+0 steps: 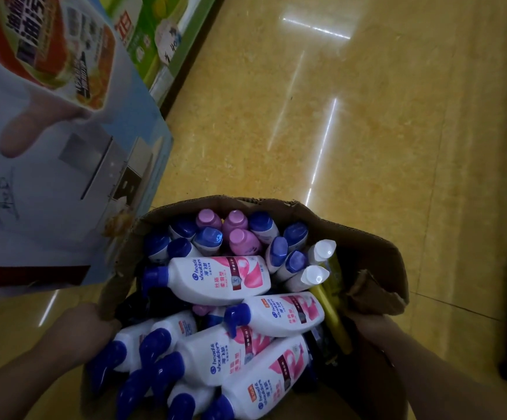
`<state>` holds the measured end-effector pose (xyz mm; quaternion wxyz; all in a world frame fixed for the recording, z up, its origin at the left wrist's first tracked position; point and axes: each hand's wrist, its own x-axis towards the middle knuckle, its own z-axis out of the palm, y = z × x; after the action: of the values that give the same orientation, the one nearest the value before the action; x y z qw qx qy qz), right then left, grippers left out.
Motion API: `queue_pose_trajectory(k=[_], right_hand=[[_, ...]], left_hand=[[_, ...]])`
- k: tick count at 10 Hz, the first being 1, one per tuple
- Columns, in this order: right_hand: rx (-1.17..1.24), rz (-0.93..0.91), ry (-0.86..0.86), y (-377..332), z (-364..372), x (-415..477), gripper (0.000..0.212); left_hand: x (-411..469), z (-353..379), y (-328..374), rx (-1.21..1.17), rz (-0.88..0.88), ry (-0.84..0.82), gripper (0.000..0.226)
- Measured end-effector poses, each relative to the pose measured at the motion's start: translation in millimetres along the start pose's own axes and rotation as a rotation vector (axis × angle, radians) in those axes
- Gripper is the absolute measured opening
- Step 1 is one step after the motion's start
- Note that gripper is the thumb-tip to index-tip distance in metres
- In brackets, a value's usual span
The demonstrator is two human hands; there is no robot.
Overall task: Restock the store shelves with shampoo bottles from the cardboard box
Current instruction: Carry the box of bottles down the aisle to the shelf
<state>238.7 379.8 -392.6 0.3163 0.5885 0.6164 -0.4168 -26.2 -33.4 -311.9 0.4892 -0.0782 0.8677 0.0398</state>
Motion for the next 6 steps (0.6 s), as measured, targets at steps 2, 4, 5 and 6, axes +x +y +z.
queue_pose_trajectory(k=[2, 4, 5, 6], right_hand=[[-0.243, -0.128, 0.087, 6.8, 4.8, 17.7, 0.041], [-0.43, -0.018, 0.063, 17.0, -2.2, 21.0, 0.046], [-0.49, -0.081, 0.042, 9.5, -6.4, -0.3, 0.032], [-0.528, -0.223, 0.104, 5.2, -10.4, -8.0, 0.022]], left_hand=[[7.6, 5.2, -8.2, 0.048, 0.041, 0.019, 0.03], [-0.8, 1.8, -6.1, 0.113, 0.123, 0.033, 0.033], [-2.4, -0.3, -4.7, 0.112, 0.174, 0.042, 0.033], [-5.4, -5.8, -1.7, 0.123, 0.19, 0.04, 0.033]])
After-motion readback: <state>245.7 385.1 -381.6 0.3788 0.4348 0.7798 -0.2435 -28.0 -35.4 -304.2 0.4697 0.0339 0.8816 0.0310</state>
